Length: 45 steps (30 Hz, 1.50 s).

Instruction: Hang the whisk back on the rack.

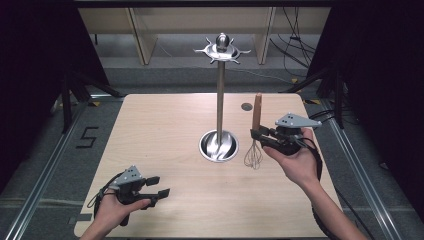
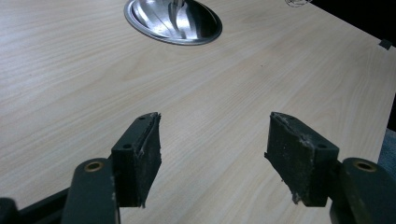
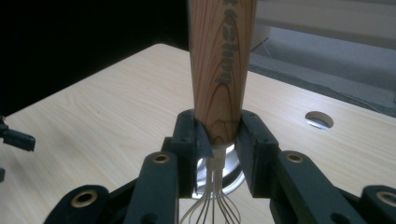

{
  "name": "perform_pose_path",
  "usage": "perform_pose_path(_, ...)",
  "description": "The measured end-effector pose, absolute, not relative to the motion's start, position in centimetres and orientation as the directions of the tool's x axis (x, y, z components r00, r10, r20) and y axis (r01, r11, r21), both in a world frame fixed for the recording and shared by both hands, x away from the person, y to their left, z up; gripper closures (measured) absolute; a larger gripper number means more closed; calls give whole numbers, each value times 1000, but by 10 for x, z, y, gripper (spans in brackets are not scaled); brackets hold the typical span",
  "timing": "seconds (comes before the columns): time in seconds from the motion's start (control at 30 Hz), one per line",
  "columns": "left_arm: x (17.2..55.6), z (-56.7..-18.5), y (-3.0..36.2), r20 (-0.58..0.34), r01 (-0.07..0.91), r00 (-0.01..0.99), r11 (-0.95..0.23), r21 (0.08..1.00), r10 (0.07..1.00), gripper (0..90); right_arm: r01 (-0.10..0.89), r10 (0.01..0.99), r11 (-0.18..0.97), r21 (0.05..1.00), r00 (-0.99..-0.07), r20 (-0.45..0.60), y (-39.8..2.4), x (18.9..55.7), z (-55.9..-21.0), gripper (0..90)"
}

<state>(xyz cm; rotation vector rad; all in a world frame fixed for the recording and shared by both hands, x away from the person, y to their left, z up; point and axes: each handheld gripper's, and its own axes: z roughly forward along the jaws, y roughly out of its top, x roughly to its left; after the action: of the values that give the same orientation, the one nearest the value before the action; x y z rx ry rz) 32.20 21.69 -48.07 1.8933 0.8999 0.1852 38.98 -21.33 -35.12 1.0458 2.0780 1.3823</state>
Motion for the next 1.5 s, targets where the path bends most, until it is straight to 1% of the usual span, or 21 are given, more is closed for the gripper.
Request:
perform_pose_path(0.13,322,-481,217,-250,506,711,-232,831,657,342,392,791,188,901,-604,97,-210,388,-346,707)
perform_pose_path(0.17,322,-481,217,-249,505,712,-232,831,656,342,378,791,184,907,-605,92,-209,389,-345,707)
perform_pose_path(0.23,322,-480,217,-250,505,711,-231,831,657,342,397,792,170,902,-599,115,-207,388,-343,707)
perform_pose_path(0.3,322,-480,217,-247,502,714,-234,832,655,342,400,802,170,901,-587,109,-205,388,-339,707)
perform_pose_path(0.47,322,-480,218,-243,501,716,-239,832,655,342,404,792,159,901,-596,128,-202,389,-336,707)
perform_pose_path(0.5,322,-480,218,-244,502,715,-238,831,655,342,388,796,171,906,-596,105,-202,390,-334,707)
perform_pose_path(0.6,322,-480,218,-244,502,715,-238,832,655,342,400,792,172,900,-600,116,-201,389,-332,707)
perform_pose_path(0.67,322,-480,218,-242,500,716,-239,833,654,342,386,789,167,907,-604,111,-199,391,-330,707)
perform_pose_path(0.7,322,-480,218,-242,499,717,-240,833,654,342,412,795,154,898,-591,134,-198,389,-328,707)
perform_pose_path(0.73,322,-480,218,-242,500,717,-240,832,654,342,377,790,175,910,-605,99,-199,391,-328,707)
perform_pose_path(0.77,322,-480,217,-249,501,716,-231,834,652,342,383,797,156,910,-593,113,-197,390,-327,707)
perform_pose_path(0.83,322,-480,218,-249,501,716,-232,834,652,342,390,787,164,906,-606,118,-197,391,-326,707)
perform_pose_path(0.9,322,-480,218,-249,501,717,-233,834,651,342,370,788,173,913,-608,97,-196,393,-324,707)
perform_pose_path(1.0,322,-480,218,-249,500,717,-233,834,651,342,395,790,162,904,-601,121,-195,392,-322,707)
perform_pose_path(1.13,322,-480,218,-249,501,717,-233,833,651,342,366,789,170,915,-607,96,-195,394,-320,707)
perform_pose_path(1.17,322,-480,218,-248,500,718,-234,834,651,342,388,798,157,908,-592,115,-194,392,-319,707)
perform_pose_path(1.27,322,-480,218,-247,499,718,-234,834,651,342,369,796,163,915,-597,99,-194,394,-317,707)
perform_pose_path(1.3,322,-480,218,-242,498,720,-242,833,650,342,391,798,149,908,-590,123,-193,393,-316,707)
perform_pose_path(1.43,322,-480,218,-242,498,720,-241,833,650,342,379,797,157,912,-594,109,-193,395,-315,707)
perform_pose_path(1.47,322,-480,218,-243,499,719,-241,832,651,342,398,801,142,906,-584,131,-192,393,-314,707)
perform_pose_path(1.5,322,-480,218,-249,501,717,-233,833,651,342,379,802,146,914,-586,115,-192,394,-314,707)
